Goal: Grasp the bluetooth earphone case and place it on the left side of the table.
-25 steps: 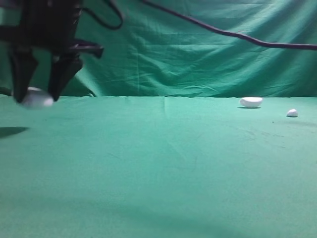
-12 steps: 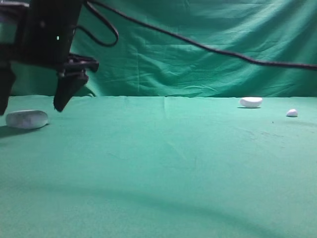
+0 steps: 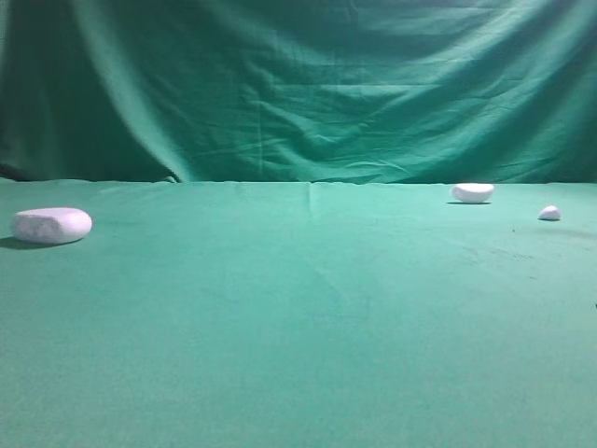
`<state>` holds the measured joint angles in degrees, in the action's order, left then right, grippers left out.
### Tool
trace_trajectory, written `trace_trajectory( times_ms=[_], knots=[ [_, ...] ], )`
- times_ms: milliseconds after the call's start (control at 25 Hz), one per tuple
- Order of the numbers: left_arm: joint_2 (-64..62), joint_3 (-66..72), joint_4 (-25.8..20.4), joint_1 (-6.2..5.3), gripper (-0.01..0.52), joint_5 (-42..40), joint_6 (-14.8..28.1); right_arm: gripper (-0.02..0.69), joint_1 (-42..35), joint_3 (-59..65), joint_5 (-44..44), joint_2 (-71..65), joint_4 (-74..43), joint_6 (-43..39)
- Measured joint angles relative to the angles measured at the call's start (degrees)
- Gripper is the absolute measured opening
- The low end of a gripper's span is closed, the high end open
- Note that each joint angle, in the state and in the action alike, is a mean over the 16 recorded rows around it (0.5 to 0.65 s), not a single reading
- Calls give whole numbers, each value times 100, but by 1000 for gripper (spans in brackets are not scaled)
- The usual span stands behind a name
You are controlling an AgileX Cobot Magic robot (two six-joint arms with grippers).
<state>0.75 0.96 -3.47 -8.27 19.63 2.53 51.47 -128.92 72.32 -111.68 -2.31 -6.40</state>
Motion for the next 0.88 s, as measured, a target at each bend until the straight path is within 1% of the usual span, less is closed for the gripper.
trace_trajectory(
  times_ms=[200,400,560,880],
  knots=[
    [0,0,0,0,0,0,0,0,0,173,32,727,11,40],
    [0,0,0,0,0,0,0,0,0,848,48,1608,8,128],
    [0,0,0,0,0,0,0,0,0,1779,51,2412,-13,213],
    [0,0,0,0,0,0,0,0,0,4168,-254,4209,-153,257]
  ],
)
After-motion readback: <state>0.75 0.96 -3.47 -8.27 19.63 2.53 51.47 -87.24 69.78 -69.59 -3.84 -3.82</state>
